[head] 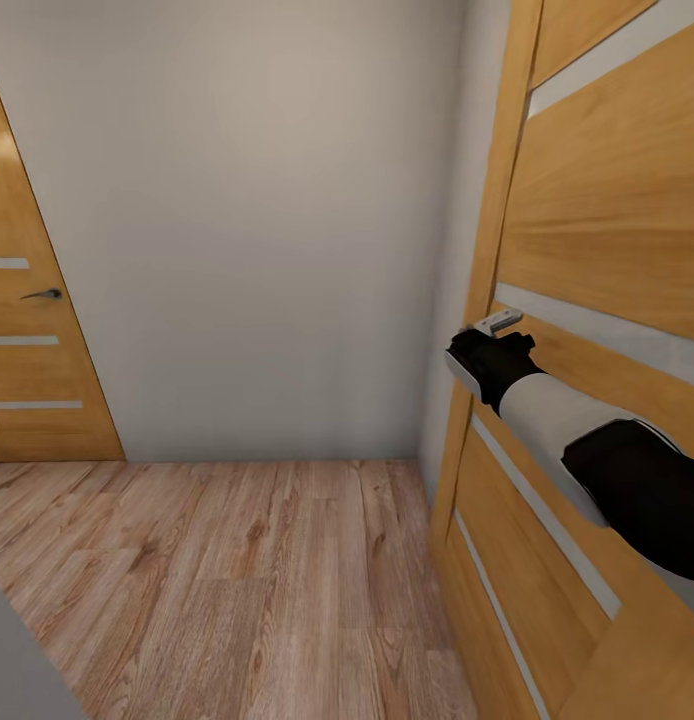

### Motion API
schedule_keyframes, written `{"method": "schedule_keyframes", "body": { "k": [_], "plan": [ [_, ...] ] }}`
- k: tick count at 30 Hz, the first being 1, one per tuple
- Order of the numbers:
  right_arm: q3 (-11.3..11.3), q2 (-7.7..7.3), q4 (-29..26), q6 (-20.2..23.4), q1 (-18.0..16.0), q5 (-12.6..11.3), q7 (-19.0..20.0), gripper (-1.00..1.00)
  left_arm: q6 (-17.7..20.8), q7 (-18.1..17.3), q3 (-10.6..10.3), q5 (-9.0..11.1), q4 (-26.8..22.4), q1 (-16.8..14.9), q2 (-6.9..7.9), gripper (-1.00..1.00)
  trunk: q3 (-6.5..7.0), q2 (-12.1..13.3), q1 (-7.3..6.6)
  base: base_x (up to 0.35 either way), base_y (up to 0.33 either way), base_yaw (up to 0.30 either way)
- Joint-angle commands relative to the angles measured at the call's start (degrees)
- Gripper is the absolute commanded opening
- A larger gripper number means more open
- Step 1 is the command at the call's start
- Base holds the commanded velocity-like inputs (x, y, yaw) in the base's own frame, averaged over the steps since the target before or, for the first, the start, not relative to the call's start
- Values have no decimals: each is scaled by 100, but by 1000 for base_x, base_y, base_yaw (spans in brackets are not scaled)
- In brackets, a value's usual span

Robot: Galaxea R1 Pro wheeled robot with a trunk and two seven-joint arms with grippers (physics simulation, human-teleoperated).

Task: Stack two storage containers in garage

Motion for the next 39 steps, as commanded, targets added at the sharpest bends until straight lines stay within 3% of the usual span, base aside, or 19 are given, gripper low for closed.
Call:
{"method": "schedule_keyframes", "body": {
  "k": [1,8,23,26,29,32,39],
  "plan": [
    [33,-80,0,105,-4,37,-50,100,-16,-2,10,10,1,-1,-1,100,-6,-3,0,0,0,0],
    [32,-117,0,105,-3,37,-53,100,-16,-2,10,10,0,-1,-1,100,-6,-3,0,0,0,0],
    [36,-49,0,126,-1,50,-54,100,-16,-2,10,10,-3,-1,-1,100,-6,-3,0,0,0,0],
    [39,124,0,143,-2,48,-72,100,-16,-2,10,10,-4,-1,-1,100,-6,-3,0,0,0,0],
    [40,458,0,164,2,47,-92,100,-16,-2,7,10,-5,-1,-2,100,-6,-3,0,0,0,0],
    [38,898,-1,263,2,46,-106,100,-16,-2,-2,10,-5,-1,-3,100,-6,-3,0,0,0,0],
    [27,898,-40,295,1,4,-108,100,-16,-2,-7,10,-5,-1,-1,100,-6,-3,0,0,0,0]
  ]
}}
